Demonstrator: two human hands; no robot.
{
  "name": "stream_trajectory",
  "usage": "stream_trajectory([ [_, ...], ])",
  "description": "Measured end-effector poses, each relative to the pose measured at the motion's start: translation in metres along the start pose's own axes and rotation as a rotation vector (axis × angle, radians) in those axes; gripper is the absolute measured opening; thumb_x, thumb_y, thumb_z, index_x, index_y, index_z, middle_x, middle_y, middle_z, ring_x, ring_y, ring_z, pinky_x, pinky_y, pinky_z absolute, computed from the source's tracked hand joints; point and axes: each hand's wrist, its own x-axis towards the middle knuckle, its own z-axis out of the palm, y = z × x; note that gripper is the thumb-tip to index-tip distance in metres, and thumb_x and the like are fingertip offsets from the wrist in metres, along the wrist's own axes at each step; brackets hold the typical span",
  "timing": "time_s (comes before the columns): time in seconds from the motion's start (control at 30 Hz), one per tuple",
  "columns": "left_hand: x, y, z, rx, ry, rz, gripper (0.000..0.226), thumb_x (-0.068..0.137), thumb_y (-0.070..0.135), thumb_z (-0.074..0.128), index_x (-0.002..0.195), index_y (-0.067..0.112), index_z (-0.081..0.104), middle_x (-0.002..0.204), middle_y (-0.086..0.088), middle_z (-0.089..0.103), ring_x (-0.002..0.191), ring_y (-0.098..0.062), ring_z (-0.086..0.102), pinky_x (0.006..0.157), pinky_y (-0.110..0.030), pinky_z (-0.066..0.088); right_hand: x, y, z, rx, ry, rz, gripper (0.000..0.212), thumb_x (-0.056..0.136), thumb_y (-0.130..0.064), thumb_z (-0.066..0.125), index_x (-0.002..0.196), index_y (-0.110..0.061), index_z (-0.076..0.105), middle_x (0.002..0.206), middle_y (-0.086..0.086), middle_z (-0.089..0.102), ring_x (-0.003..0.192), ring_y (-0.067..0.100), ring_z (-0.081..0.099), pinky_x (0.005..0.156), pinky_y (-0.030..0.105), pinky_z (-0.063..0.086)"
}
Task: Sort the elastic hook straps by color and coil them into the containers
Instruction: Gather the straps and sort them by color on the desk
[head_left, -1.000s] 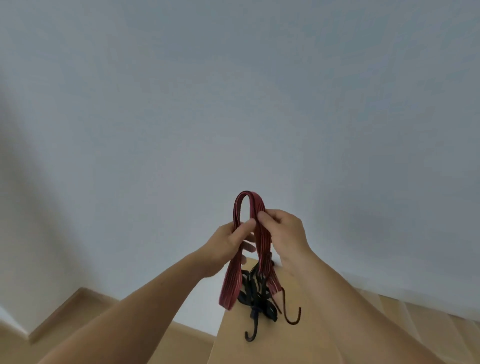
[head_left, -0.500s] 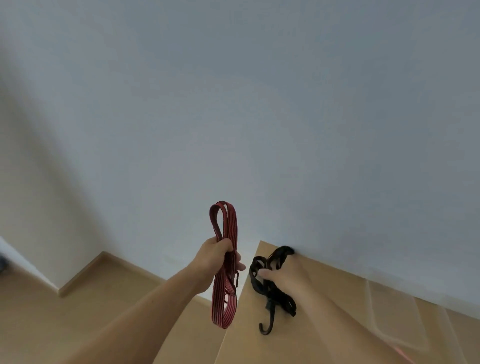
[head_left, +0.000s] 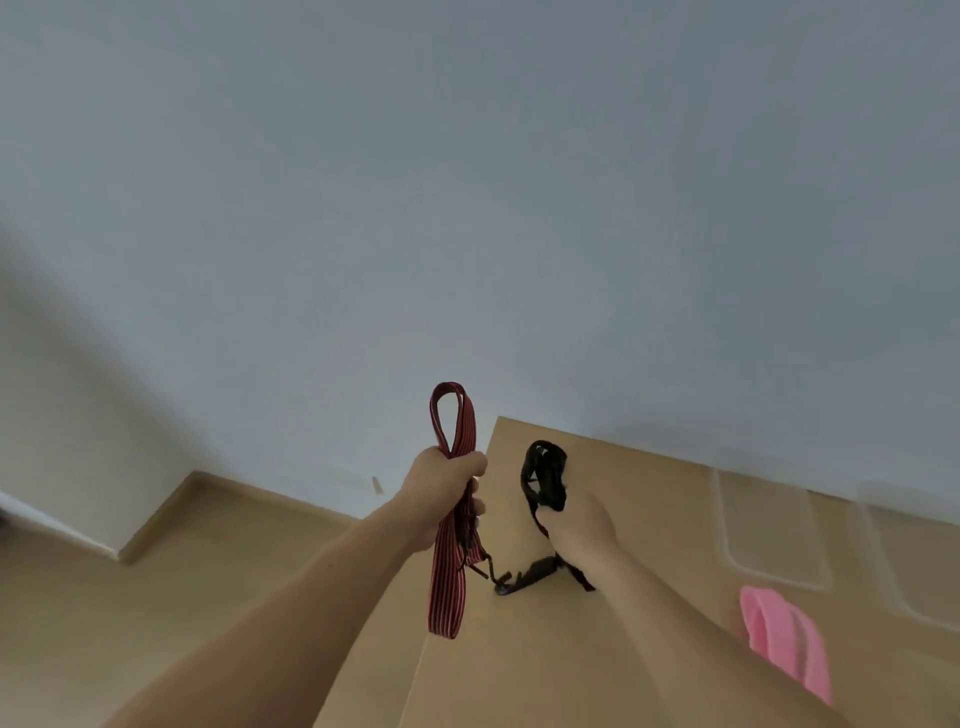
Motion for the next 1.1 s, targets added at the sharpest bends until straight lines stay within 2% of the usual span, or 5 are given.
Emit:
stream_trajectory([
  [0.17,-0.014,0.026,0.075,0.110,-0.254,0.069,0.021,0.071,0.002,0.059,0.069,0.012,0.041,0.062,-0.006,0.043,0.054,-0.024,0.058,0.061,-0.038,0.052,-0.049,0.016,-0.092,0.379,0.210,-0.103,0.005,0.089,-0.019,0.062,0.085,-0.020,0.060,0.076,0.002,0.063,0.070,0.020,0.057,0.064,0.032,0.042],
  [0.33,-0.056,0.044,0.185,0.213,-0.474,0.155,0.019,0.078,0.011,0.068,0.082,0.010,0.050,0.063,-0.004,0.055,0.055,-0.024,0.060,0.055,-0.035,0.052,-0.118,0.070,-0.182,0.533,0.267,-0.186,0.008,0.093,-0.012,0.060,0.097,-0.006,0.064,0.076,0.001,0.059,0.070,0.015,0.055,0.069,0.029,0.045],
  [0.5,-0.116,0.024,0.319,0.276,-0.609,0.146,0.013,0.081,0.005,0.060,0.081,0.009,0.048,0.064,-0.006,0.053,0.052,-0.023,0.058,0.052,-0.032,0.048,-0.200,0.163,-0.259,0.404,0.444,-0.174,0.006,0.096,-0.010,0.055,0.096,-0.012,0.060,0.081,0.009,0.062,0.074,0.020,0.058,0.076,0.042,0.051],
  [0.67,-0.180,-0.032,0.447,0.301,-0.762,0.045,0.014,0.075,0.003,0.058,0.074,0.011,0.046,0.057,-0.003,0.051,0.049,-0.022,0.056,0.054,-0.031,0.048,-0.284,0.278,-0.324,0.088,0.444,-0.040,0.007,0.098,-0.026,0.050,0.096,-0.022,0.055,0.083,0.006,0.063,0.076,0.026,0.059,0.066,0.036,0.042],
  [1.1,-0.194,-0.091,0.560,0.356,-0.661,-0.056,0.016,0.076,0.004,0.060,0.091,0.001,0.053,0.073,-0.013,0.053,0.053,-0.026,0.059,0.055,-0.034,0.050,-0.298,0.403,-0.394,0.028,0.498,0.147,0.016,0.098,-0.025,0.046,0.107,-0.020,0.058,0.085,0.000,0.060,0.072,0.022,0.061,0.063,0.036,0.047],
])
